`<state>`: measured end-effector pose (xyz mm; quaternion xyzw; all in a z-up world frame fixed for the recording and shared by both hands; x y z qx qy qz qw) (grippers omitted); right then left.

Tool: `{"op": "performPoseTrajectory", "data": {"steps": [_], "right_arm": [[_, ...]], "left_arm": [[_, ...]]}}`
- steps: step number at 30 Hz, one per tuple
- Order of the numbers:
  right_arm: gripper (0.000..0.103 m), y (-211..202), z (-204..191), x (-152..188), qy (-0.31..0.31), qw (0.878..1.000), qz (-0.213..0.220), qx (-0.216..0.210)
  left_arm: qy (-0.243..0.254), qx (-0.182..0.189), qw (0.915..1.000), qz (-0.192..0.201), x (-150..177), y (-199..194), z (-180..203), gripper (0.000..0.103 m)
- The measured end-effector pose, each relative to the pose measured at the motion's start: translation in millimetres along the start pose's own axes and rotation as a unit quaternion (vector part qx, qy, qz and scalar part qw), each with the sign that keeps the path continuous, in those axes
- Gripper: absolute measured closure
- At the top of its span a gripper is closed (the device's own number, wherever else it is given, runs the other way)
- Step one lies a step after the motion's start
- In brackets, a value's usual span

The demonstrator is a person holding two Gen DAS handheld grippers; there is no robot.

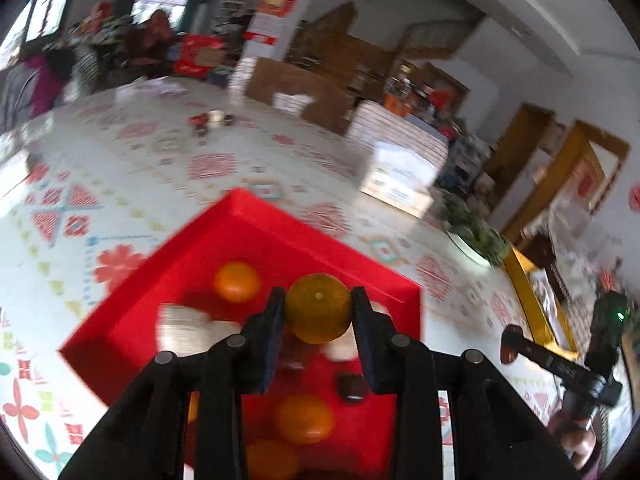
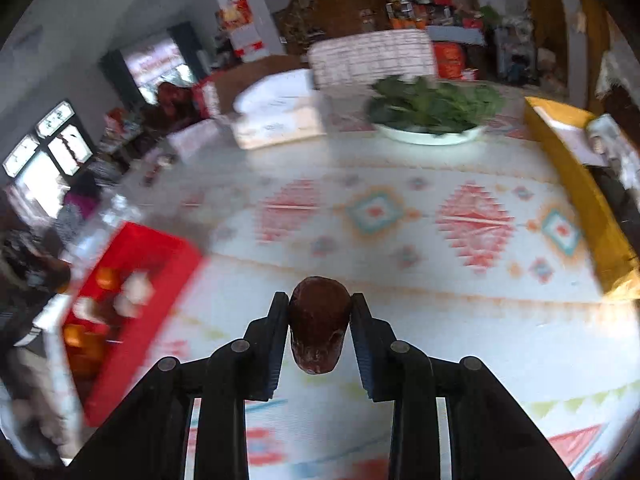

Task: Organize fruits
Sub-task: 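Carry the date and orange into the red tray and open both grippers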

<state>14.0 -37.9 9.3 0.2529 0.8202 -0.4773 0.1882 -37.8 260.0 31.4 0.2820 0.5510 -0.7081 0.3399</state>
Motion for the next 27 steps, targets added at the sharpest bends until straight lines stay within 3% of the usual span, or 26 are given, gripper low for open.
{"op": "performPoseTrajectory", "data": {"steps": [5, 11, 12, 16, 21, 27], "right_arm": [[0.069, 13, -82, 17, -0.067, 0.997, -0.027, -0.034], [0.069, 57, -165, 39, -0.139, 0.986, -0.074, -0.050], [0.069, 67, -177, 41, -0.146, 0.984, -0.084, -0.053], [0.070, 107, -203, 46, -0.157, 0.980, -0.116, -0.047], [0.069, 136, -219, 41, -0.160, 0.978, -0.121, -0.048], [0.069, 121, -220, 30, -0.131, 0.984, -0.097, -0.069]], "left_arm": [[-0.038, -0.001, 0.9993, -0.001, 8, 1, -34, 0.071], [-0.042, -0.005, 0.9990, -0.010, 18, 5, -52, 0.071], [-0.045, -0.005, 0.9989, -0.012, 20, 6, -54, 0.067], [-0.054, 0.009, 0.9985, -0.007, 21, 4, -58, 0.052], [-0.067, 0.012, 0.9976, 0.013, 16, -10, -68, 0.036], [-0.071, 0.001, 0.9971, 0.028, 11, -23, -76, 0.035]]}}
Point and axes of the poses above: each gripper's, at about its wrist camera, not at the fingertips, and y roughly the way its jaws point, z to its right, x to its underside, the point moved 6 cm from there along y, roughly the way its jaws point, and after that the axes turned 13 degrees about y, right-handed, at the moved point
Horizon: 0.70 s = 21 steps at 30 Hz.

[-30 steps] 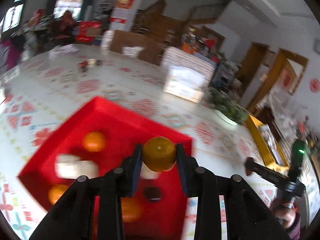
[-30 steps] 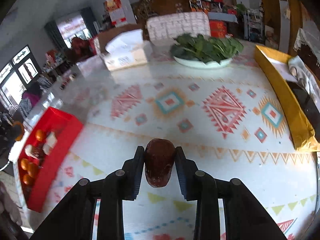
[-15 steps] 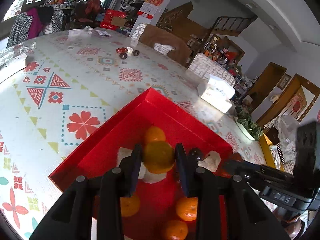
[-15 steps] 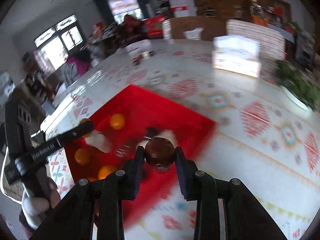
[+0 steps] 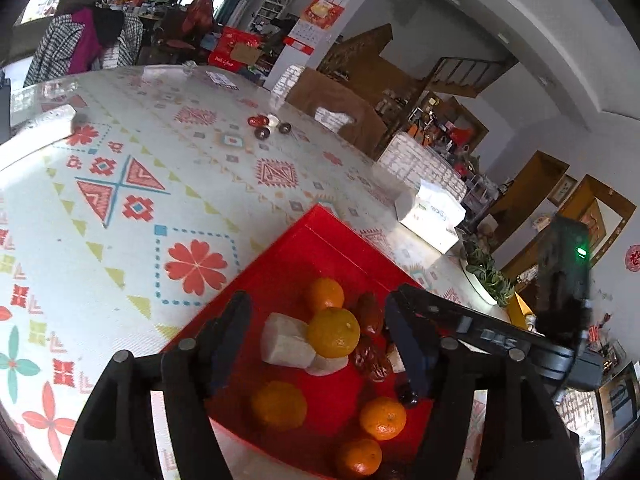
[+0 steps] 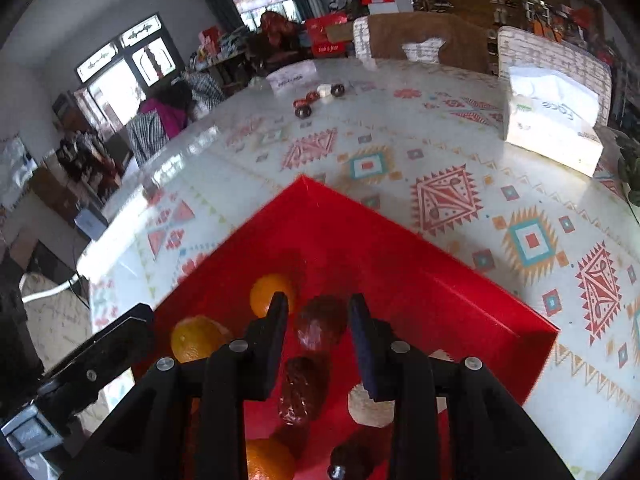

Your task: Organize fruits

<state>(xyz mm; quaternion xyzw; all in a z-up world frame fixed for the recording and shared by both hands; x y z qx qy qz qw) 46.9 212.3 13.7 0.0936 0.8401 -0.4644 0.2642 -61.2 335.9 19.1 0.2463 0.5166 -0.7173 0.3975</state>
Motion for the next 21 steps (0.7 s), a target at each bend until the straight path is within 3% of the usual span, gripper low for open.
{"op": "performPoseTrajectory", "data": {"steps": [3, 5, 8, 12, 15, 17, 21], "right_arm": [[0.068, -24, 5, 4, 0.000, 1.000, 0.024, -0.001], [0.062, -40, 11, 8, 0.002, 0.999, 0.037, 0.005], [0.054, -71, 29, 22, 0.009, 0.998, 0.065, 0.017], [0.052, -106, 58, 43, 0.030, 0.992, 0.107, 0.059], [0.041, -125, 81, 59, 0.069, 0.987, 0.131, 0.065], [0.040, -134, 93, 69, 0.083, 0.984, 0.140, 0.074], [0.040, -145, 110, 85, 0.086, 0.978, 0.150, 0.119]], "left_arm": [[0.014, -0.008, 0.9998, 0.006, -2, -5, 8, 0.034], [0.039, -0.022, 0.9990, 0.011, -3, -8, 22, 0.034], [0.080, -0.057, 0.9948, 0.023, -2, -15, 47, 0.026], [0.157, -0.133, 0.9766, 0.062, -1, -27, 88, 0.007], [0.197, -0.176, 0.9594, 0.098, 1, -39, 120, 0.000], [0.210, -0.183, 0.9534, 0.116, 4, -46, 135, 0.000], [0.213, -0.174, 0.9509, 0.142, 9, -61, 158, 0.000]]}}
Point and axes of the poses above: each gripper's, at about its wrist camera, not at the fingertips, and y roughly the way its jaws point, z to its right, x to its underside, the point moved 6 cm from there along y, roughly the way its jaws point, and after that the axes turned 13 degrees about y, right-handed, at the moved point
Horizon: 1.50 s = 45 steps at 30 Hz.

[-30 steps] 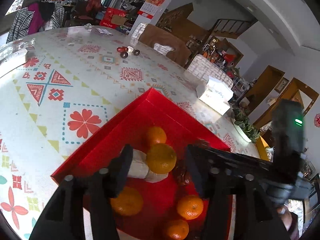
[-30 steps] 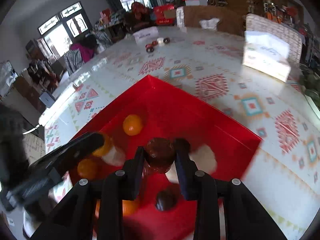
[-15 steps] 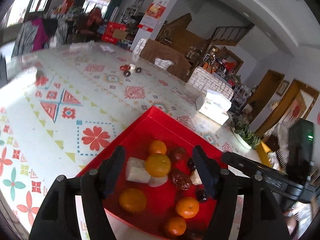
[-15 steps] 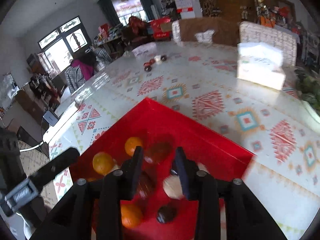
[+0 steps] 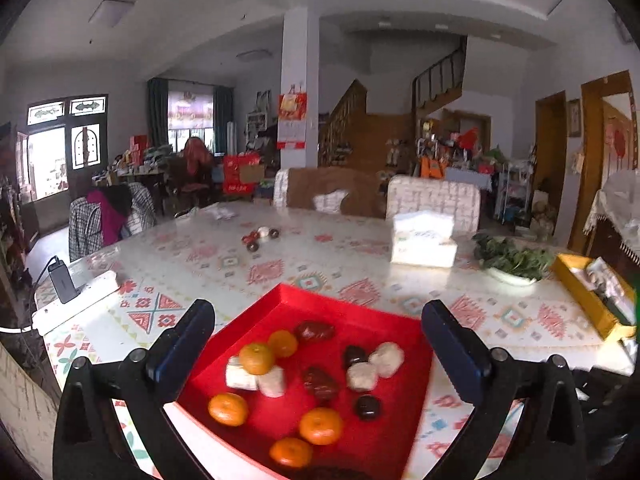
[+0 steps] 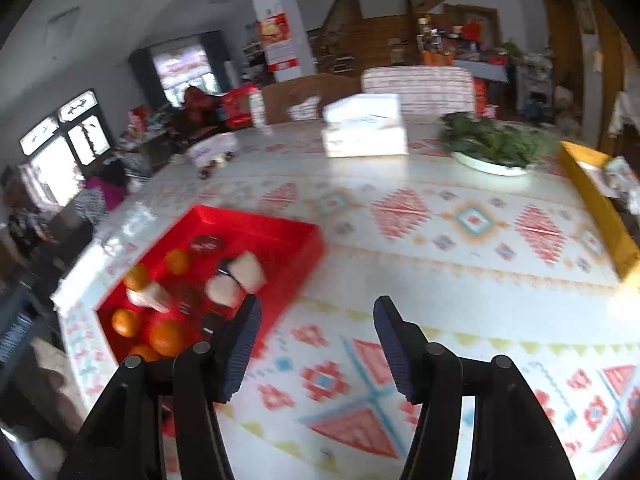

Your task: Organize fruits

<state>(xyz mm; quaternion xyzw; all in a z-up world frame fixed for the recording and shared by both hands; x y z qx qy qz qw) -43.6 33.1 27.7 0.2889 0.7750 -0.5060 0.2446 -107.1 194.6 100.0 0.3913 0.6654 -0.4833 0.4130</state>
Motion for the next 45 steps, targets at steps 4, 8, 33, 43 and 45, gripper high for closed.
{"op": "performPoseTrajectory", "data": {"steps": [4, 8, 33, 43, 45], "right_arm": [[0.038, -11, 12, 6, 0.008, 1.000, 0.004, 0.000], [0.036, -17, 11, 13, -0.010, 1.000, 0.009, -0.001], [0.030, -5, -21, 43, -0.088, 0.996, -0.009, 0.032], [0.028, 3, -17, 45, -0.084, 0.995, -0.020, 0.046], [0.028, 4, -18, 46, -0.086, 0.995, -0.020, 0.046]], "left_arm": [[-0.031, -0.025, 0.9975, 0.058, -10, -36, -2, 0.000], [-0.068, -0.021, 0.9953, 0.065, -4, -44, 1, 0.000], [-0.029, -0.022, 0.9957, -0.085, 33, 13, 9, 0.000], [-0.024, -0.029, 0.9928, -0.114, 42, 23, 5, 0.000], [-0.023, -0.026, 0.9928, -0.114, 42, 23, 6, 0.000]]}}
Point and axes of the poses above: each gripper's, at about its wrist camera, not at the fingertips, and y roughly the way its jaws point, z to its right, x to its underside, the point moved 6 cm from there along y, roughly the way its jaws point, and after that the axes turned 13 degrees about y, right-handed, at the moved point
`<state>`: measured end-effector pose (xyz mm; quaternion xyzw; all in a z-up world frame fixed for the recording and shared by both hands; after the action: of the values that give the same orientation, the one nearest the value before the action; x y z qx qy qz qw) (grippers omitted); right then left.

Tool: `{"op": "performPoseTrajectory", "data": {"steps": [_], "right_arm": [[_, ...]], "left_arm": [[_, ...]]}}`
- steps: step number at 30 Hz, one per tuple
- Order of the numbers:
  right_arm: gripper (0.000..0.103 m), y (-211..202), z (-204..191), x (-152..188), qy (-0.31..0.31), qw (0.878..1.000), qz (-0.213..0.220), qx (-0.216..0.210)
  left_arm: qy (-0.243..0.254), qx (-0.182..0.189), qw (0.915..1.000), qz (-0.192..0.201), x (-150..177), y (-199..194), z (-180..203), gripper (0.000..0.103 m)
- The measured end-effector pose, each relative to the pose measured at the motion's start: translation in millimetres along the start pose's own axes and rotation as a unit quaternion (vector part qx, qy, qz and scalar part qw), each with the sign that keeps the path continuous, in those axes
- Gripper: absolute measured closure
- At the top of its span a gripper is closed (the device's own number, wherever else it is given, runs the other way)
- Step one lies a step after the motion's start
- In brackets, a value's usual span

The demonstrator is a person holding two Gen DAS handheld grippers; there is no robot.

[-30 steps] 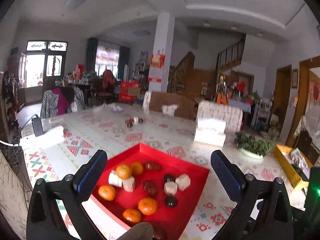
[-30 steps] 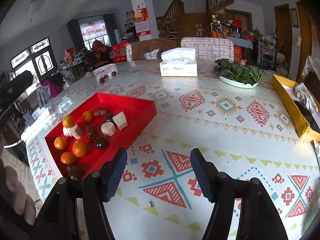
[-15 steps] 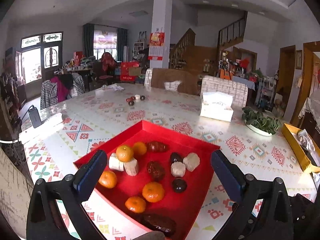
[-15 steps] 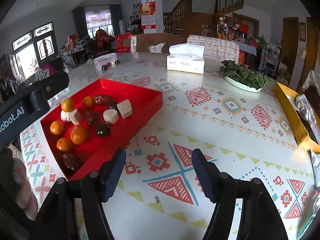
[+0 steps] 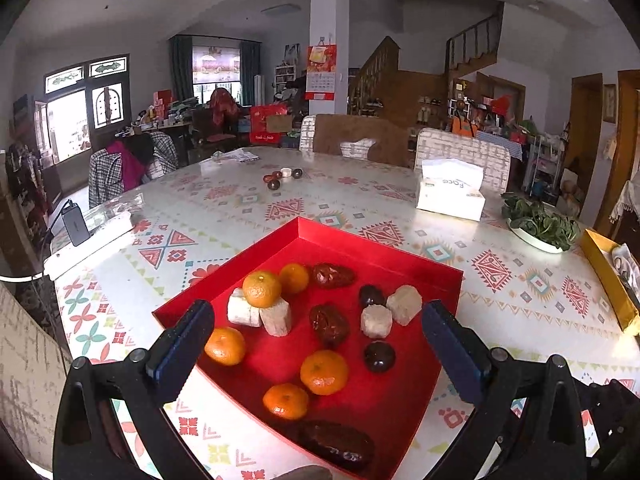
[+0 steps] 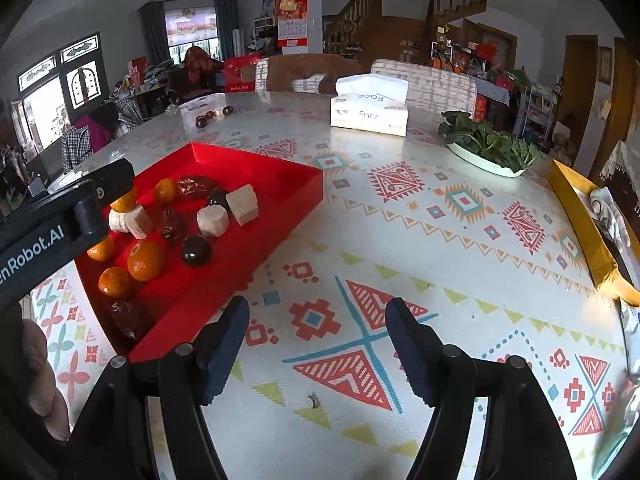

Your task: Organize fruits

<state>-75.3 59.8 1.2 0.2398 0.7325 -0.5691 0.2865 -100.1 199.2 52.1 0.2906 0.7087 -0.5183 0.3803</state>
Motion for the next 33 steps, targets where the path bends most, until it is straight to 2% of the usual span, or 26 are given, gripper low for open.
{"op": "performPoseTrajectory", "data": {"steps": [33], "right_arm": [[0.027, 7.5, 4.6, 3.8, 0.006, 1.000, -0.013, 0.002]], "left_arm": [[0.002, 0.017, 0.9997, -0.017, 7.2, 8.1, 5.8, 0.000]]}}
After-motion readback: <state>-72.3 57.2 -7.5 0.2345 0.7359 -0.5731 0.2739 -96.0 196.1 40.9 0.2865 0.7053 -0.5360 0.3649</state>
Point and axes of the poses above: each gripper's, at about its wrist camera, not at the fingertips, and y roughly the way its jaws point, z to its right, x to its underside, the point moved 6 cm from there along y, roughly the way its jaws point, and after that the axes turned 13 degrees about y, right-handed, at the moved point
